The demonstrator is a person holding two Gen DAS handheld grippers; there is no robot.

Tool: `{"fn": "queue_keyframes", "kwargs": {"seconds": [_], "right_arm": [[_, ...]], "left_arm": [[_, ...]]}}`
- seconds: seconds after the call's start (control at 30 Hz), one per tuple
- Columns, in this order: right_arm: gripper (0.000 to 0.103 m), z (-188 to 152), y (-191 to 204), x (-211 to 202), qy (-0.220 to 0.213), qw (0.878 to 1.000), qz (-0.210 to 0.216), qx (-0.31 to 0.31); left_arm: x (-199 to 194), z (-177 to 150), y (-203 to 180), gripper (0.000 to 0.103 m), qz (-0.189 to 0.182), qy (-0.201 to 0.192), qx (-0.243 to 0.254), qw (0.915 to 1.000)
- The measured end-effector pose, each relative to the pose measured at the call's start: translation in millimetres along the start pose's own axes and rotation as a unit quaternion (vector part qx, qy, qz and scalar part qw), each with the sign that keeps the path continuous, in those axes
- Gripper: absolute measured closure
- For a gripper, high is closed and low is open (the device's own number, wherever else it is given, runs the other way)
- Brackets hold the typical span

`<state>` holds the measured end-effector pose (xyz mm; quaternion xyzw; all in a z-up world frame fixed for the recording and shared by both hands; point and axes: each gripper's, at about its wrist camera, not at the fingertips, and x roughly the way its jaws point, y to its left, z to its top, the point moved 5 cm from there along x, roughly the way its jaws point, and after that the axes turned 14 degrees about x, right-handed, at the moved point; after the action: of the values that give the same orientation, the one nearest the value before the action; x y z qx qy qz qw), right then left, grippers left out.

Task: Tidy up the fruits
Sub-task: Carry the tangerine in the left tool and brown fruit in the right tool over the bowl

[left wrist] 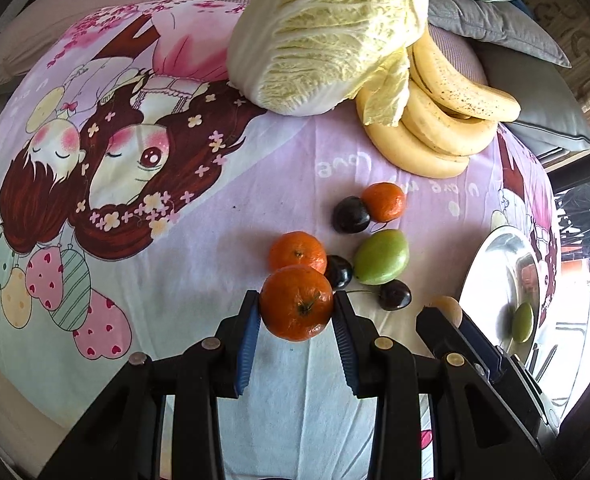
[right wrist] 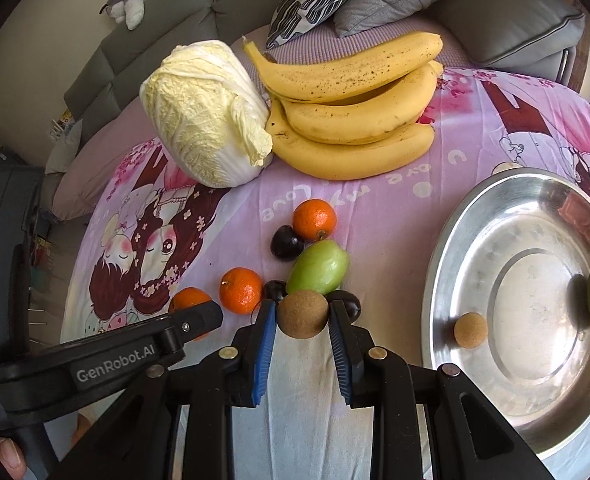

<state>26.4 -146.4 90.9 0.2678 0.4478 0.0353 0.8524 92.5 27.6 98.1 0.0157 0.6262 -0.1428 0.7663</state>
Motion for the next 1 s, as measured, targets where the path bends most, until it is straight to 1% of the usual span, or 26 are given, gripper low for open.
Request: {"fn": "queue_keyframes", "kwargs": {"seconds": [0.17, 0.27, 0.57, 0.77, 1.0], "right_arm": [[0.074, 11.6, -14.1, -10.7, -0.017, 1.000, -0.009, 0.016], [0.074, 17.6, -23.4, -15.2, -0.027, 0.999, -0.014, 0.028], [0.074, 33.2, -60.7, -22.5, -0.037, 0.996, -0.019, 0.076], [0.074, 45.5, -92.6, -30.9, -0.051, 0.992, -0.032, 0.114], [0.074, 56.6, -136.2, -40.7, -0.062, 0.983, -0.045, 0.166]], "left_arm": [[-2.5, 13.7, -18.6, 0.065, -0.012, -0.003, 0.013, 0.9998], [-2.2, 21.0, -32.5, 0.065, -0.013, -0.006, 0.026, 0.9996], [1.0, 38.3, -78.4, 0.065, -0.026, -0.007, 0.075, 0.9968], [7.4, 41.9, -101.2, 0.065, -0.040, -0.001, 0.096, 0.9946], [17.9, 35.6, -131.1, 0.065, -0.043, 0.011, 0.130, 0.9905]]}}
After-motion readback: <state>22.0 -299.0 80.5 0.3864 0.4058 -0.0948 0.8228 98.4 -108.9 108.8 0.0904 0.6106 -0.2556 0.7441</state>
